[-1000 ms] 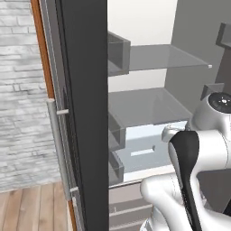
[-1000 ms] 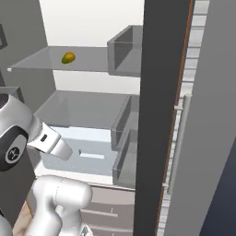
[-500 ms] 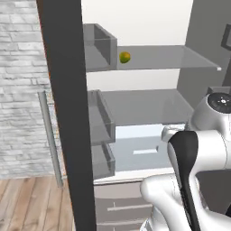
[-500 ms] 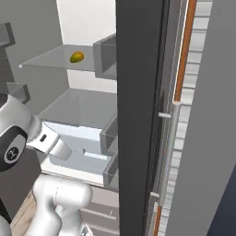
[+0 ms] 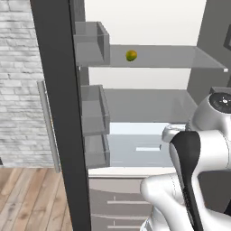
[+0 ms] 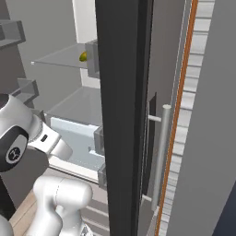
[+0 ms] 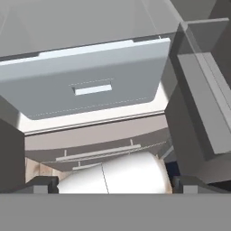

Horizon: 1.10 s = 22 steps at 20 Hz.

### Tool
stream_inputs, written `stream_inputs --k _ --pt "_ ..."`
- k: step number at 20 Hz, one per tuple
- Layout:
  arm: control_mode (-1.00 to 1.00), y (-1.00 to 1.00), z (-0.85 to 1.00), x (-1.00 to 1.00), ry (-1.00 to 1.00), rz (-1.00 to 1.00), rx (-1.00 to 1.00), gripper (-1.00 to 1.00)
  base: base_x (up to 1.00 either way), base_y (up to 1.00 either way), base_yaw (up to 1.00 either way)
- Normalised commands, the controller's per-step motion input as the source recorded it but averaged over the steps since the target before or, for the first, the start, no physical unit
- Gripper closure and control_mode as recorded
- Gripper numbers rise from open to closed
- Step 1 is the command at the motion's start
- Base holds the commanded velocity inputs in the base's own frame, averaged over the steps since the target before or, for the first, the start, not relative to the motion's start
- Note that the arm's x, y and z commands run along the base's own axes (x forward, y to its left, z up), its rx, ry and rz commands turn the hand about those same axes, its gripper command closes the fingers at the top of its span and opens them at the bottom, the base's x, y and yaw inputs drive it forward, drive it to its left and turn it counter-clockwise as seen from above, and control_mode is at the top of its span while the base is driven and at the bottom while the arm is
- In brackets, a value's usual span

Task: Pick the mango and kiwi from the fridge and place them inside the tupperware on the counter.

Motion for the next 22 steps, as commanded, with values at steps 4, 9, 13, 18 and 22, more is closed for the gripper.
stream_inputs --k 4,9,13,18,22 --pt "1.00 0.00 0.00 0.00 0.00 0.00 0.00 -1.00 0.83 -0.08 -0.05" --pt "1.00 0.00 0.00 0.00 0.00 0.00 0.00 -1.00 0.98 0.01 -0.12" --pt "1.00 0.00 0.00 0.00 0.00 0.00 0.00 -1.00 0.95 0.10 -0.56" --pt "-1.00 0.00 0.05 0.31 0.00 0.00 0.05 -1.00 0.52 0.03 -0.16" --pt "-1.00 -0.06 0.53 0.58 -0.03 0.35 0.16 -1.00 0.00 0.00 0.00"
